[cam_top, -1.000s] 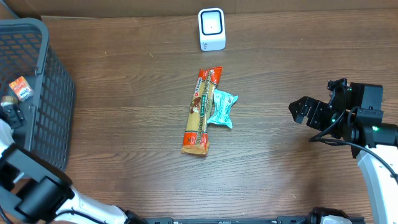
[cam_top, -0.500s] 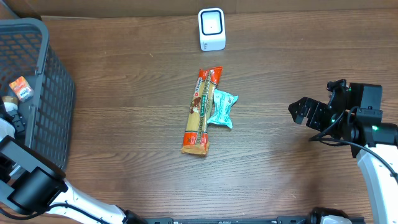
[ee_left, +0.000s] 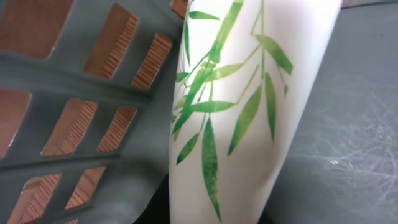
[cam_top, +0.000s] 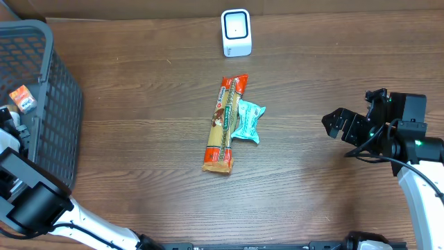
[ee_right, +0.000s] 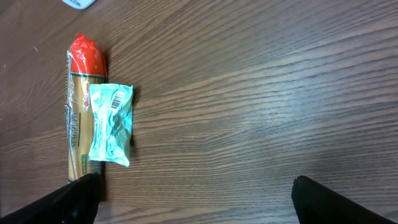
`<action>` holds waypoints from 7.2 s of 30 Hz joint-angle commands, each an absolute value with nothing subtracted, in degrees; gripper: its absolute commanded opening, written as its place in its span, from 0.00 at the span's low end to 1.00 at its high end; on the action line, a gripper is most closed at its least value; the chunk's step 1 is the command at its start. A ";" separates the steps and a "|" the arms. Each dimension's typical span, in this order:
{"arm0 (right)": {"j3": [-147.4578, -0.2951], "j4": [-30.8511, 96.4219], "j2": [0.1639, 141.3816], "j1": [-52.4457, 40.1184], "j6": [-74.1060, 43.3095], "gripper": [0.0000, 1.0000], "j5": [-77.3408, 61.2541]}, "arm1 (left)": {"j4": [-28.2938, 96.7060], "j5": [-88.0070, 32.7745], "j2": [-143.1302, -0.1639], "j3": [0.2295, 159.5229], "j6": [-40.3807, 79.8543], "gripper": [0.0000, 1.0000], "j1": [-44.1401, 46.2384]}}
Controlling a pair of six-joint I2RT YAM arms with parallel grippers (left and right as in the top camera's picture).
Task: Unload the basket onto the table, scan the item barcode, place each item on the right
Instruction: 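Place the white tube on the table left of the spaghetti, then reach the left gripper into the basket and grasp the orange snack packet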
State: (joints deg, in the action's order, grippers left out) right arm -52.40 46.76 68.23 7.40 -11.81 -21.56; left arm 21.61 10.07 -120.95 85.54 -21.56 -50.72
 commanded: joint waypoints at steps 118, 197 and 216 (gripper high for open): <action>-53.95 53.32 68.38 7.35 -12.03 1.00 -21.06 | 48.03 8.54 -149.27 132.20 3.36 0.35 -40.16; -53.95 54.37 68.40 7.35 -11.97 1.00 -21.04 | 62.48 -3.27 -144.24 136.53 5.06 0.04 -43.86; -53.95 54.59 68.38 7.35 -11.99 1.00 -21.04 | 47.42 -2.90 -143.81 135.76 -10.81 0.85 -43.86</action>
State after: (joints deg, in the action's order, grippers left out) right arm -52.40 54.74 68.42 7.42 -11.99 -21.50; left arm 47.88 -2.17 -143.04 135.17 -7.42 -44.23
